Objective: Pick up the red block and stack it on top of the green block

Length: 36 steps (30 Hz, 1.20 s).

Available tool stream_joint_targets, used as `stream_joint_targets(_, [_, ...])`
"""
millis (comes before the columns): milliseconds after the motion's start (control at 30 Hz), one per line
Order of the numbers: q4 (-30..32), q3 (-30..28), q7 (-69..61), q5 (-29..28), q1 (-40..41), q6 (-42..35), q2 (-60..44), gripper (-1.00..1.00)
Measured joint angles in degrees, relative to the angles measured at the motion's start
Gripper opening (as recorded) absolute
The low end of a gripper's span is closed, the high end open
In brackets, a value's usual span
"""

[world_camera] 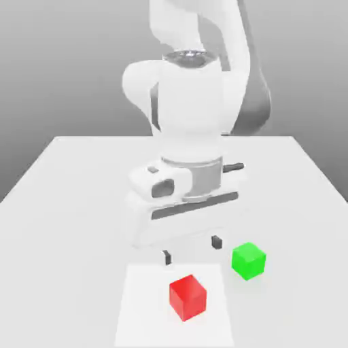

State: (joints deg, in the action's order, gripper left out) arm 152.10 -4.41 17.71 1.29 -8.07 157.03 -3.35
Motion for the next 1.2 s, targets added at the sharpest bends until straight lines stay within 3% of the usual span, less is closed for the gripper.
stream_joint_targets(200, [-0.86,1.64,-2.32,1.83,1.2,9.99,-12.45,0.0])
stream_joint_targets(233, [-1.02,1.91,-2.51,2.05,1.42,10.93,-13.56,-1.0])
stream_joint_targets(467, [-0.99,1.89,-2.48,2.02,1.41,10.69,-13.35,-1.0])
stream_joint_targets(667, [0.92,1.2,-0.67,-0.13,0.65,1.48,-2.21,-1.0])
stream_joint_targets(933, [12.59,9.89,6.64,2.44,-12.21,-3.3,14.31,-1.0])
stream_joint_targets(1200, [13.87,11.45,11.25,-2.02,-12.58,9.59,2.66,-1.0])
